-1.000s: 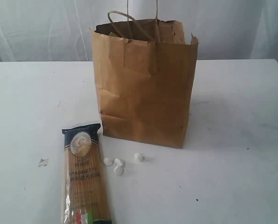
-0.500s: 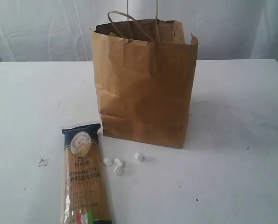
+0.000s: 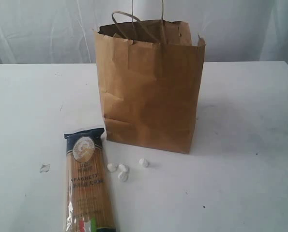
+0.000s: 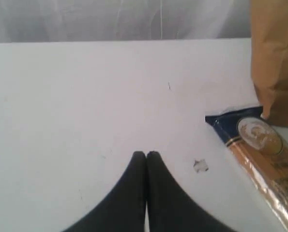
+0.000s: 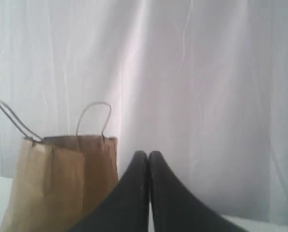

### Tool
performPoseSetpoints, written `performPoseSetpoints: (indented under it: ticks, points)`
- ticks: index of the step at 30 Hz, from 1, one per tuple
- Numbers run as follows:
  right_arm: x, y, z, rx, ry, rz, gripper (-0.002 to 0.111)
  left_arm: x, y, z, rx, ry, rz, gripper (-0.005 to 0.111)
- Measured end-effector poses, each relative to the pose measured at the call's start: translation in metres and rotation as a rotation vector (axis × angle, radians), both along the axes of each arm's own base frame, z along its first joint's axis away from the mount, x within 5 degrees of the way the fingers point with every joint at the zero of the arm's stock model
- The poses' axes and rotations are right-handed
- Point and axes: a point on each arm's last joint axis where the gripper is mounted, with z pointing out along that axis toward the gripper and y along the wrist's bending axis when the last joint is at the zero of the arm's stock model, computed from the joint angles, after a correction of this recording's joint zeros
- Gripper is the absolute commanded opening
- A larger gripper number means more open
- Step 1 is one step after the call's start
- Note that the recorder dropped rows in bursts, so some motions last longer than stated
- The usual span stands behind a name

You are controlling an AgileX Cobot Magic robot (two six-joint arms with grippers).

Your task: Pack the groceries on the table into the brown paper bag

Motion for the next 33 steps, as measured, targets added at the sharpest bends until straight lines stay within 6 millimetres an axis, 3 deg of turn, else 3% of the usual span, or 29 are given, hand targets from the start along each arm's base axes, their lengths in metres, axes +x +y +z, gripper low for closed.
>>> performPoseSetpoints:
  ticks: [6,9,12,17,25,33]
  points:
    - [0.014,0.012,0.054,-0.121,-0.13,0.088,0.0,0.002,0.0,-0.03,-0.009,0.093,0.002,0.0]
    - [0.031,0.017,0.061,-0.176,-0.092,0.129,0.0,0.002,0.0,-0.035,-0.036,0.113,0.011,0.0]
    - [0.057,0.015,0.043,-0.174,0.095,0.106,0.0,0.002,0.0,-0.036,-0.07,0.114,0.023,0.0]
    - [0.095,0.0,-0.014,-0.069,0.507,-0.063,0.0,0.003,0.0,-0.035,-0.133,0.116,0.036,0.0]
    - [0.115,-0.005,-0.053,-0.104,0.72,-0.117,0.0,0.003,-0.001,-0.035,-0.153,0.112,0.037,0.0]
    - [0.121,-0.037,-0.096,-0.209,1.048,-0.488,0.0,0.003,-0.002,-0.034,-0.178,0.112,0.034,0.0]
